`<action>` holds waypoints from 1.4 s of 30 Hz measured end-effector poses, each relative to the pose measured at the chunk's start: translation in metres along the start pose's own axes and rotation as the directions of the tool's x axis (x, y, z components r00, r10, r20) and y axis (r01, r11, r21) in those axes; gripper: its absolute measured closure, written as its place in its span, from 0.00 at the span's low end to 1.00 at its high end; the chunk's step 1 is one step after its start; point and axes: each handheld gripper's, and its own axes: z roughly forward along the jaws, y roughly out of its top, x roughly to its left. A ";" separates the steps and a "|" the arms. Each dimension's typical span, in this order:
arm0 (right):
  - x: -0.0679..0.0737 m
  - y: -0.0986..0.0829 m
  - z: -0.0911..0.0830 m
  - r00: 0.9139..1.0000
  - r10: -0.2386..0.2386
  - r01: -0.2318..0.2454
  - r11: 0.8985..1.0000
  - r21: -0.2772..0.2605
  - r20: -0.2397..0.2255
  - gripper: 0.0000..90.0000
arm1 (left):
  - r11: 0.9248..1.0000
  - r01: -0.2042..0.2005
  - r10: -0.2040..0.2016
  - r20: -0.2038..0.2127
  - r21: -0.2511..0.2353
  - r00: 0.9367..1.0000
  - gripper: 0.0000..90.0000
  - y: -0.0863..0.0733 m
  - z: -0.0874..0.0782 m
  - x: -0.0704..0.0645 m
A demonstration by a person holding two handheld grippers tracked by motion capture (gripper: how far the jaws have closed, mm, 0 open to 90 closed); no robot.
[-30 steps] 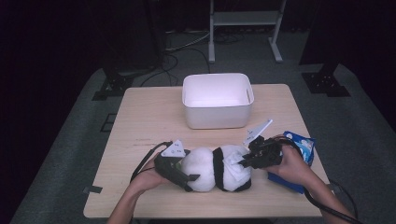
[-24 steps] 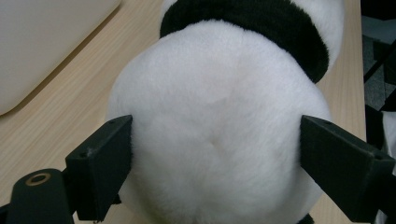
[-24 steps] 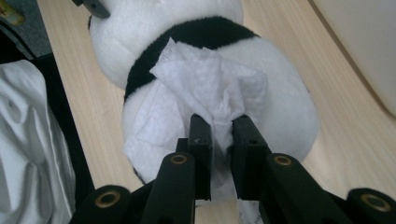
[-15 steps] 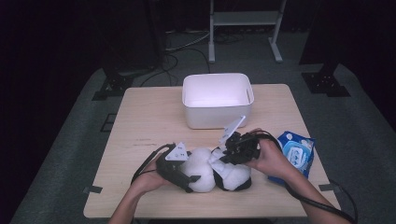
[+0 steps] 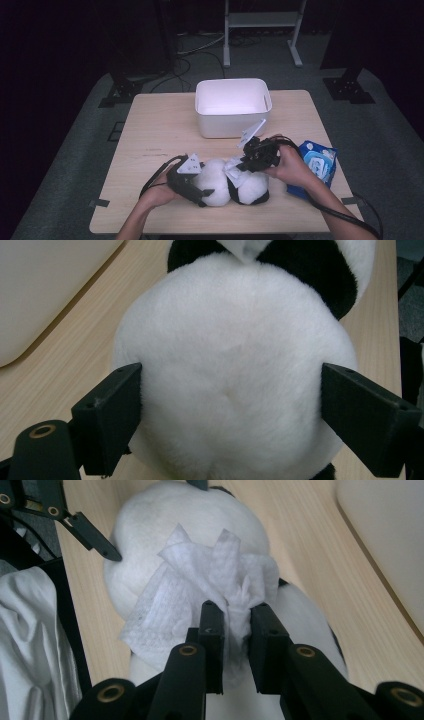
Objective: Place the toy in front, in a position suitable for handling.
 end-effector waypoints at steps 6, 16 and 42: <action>-0.014 -0.022 -0.018 0.998 0.061 -0.061 0.998 -0.017 0.035 0.86 | 1.000 -0.007 0.007 0.001 0.005 1.000 0.13 0.001 0.000 0.000; -0.028 -0.040 -0.026 0.990 0.119 -0.117 0.993 -0.024 0.073 0.86 | 1.000 -0.018 0.018 0.005 0.019 1.000 0.13 0.002 -0.001 0.000; -0.002 -0.054 -0.031 0.994 0.106 -0.107 0.992 -0.068 -0.023 0.86 | 1.000 0.006 -0.006 0.034 0.013 0.999 0.24 0.002 -0.010 0.003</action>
